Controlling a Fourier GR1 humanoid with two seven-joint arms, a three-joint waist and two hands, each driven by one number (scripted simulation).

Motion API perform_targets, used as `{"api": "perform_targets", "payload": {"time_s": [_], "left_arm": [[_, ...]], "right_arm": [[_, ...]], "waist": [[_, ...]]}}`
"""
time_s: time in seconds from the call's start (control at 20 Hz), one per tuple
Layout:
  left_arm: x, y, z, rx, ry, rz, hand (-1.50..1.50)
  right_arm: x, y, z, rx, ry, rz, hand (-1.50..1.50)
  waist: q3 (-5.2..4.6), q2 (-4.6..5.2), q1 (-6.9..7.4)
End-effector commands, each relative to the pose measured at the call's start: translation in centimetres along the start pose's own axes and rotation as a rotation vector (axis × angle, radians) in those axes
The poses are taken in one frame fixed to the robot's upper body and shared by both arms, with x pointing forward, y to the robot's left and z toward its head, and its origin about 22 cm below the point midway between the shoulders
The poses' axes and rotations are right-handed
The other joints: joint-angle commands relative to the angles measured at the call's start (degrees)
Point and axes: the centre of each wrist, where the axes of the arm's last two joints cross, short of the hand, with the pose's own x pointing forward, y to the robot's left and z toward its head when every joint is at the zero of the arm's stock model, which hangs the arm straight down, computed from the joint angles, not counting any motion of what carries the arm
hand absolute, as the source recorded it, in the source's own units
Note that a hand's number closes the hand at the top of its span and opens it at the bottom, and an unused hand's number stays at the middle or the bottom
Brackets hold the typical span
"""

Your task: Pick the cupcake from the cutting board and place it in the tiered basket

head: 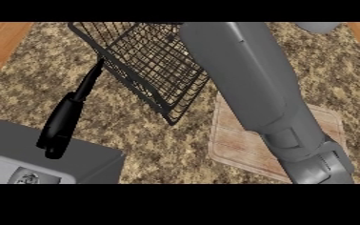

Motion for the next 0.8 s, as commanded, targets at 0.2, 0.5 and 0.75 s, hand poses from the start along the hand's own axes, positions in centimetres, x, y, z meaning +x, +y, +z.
{"api": "perform_targets", "payload": {"time_s": [0.2, 0.5, 0.75], "left_arm": [[0.6, -0.5, -0.4, -0.018, -0.019, -0.003, 0.00], [0.9, 0.5, -0.6, 0.012, 0.006, -0.003, 0.00], [-1.8, 1.1, 1.5, 0.044, 0.068, -0.011, 0.00]], "right_arm": [[-0.8, 2.0, -2.2, -0.064, -0.029, -0.273, -1.50], [-1.5, 2.9, -2.6, -0.353, -0.082, -0.380, -1.50], [-3.0, -0.4, -4.6, -0.492, 0.040, -0.419, -1.50]], "waist": [[0.02, 0.43, 1.28], [0.04, -0.37, -1.32], [0.07, -1.33, -4.54]]}}
